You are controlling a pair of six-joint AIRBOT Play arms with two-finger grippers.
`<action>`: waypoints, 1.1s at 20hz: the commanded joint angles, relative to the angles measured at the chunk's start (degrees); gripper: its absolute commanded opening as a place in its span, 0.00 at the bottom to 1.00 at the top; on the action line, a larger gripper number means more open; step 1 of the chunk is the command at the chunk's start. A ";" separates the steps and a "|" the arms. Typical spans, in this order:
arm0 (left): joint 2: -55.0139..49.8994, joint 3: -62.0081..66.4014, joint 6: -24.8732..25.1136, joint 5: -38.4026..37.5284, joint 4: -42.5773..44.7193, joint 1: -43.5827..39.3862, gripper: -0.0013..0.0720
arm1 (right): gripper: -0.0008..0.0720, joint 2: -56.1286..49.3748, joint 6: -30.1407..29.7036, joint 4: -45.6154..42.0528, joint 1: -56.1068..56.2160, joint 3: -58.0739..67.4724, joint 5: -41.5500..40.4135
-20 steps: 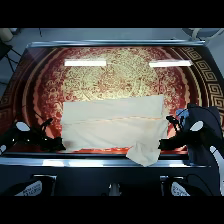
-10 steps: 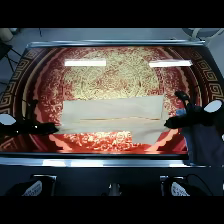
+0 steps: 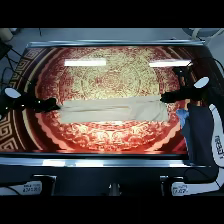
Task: Fold the shirts.
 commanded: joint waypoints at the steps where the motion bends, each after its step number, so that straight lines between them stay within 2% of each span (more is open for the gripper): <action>1: -10.16 5.60 -4.07 -3.43 -0.17 -0.15 0.05 | 0.04 -7.61 1.20 2.01 2.10 3.89 -0.85; 3: -12.72 5.64 -6.03 -4.42 -0.17 -0.33 0.06 | 0.06 -8.63 0.68 1.60 3.30 3.89 -1.20; 4: -13.03 5.95 -6.95 -4.39 -0.15 -0.20 0.30 | 0.25 -8.46 0.61 1.62 3.17 4.02 -1.51; 5: -12.90 6.84 -6.93 -4.70 -0.11 0.26 0.75 | 0.51 -7.89 0.52 1.42 2.38 4.42 -0.92; 6: -12.74 8.37 -6.93 -5.60 -0.09 1.14 0.93 | 0.82 -6.99 0.26 0.50 1.07 5.22 0.24; 7: -12.33 10.45 -6.97 -6.78 -0.11 2.29 0.93 | 0.93 -6.03 -0.74 -1.03 -0.63 6.12 1.64; 9: -10.38 14.01 -7.10 -8.07 -0.13 4.07 0.91 | 0.97 -5.07 -0.70 -3.80 -4.50 6.82 5.25; 13: -4.15 16.55 -6.58 -7.91 -0.17 3.45 0.91 | 0.98 -9.35 -0.26 -2.16 -8.22 6.75 13.81; 15: -1.20 16.55 -5.90 -8.55 -0.15 1.92 0.91 | 0.98 -12.44 -0.24 2.40 -8.20 6.75 15.17; 18: 2.14 16.55 -5.57 -8.55 -0.15 -1.27 0.91 | 0.98 -16.85 -0.24 14.34 -8.20 6.75 16.20; 22: 3.21 16.55 -5.57 -8.50 -0.15 -5.97 0.91 | 0.98 -18.82 -0.28 20.46 -7.23 6.73 16.35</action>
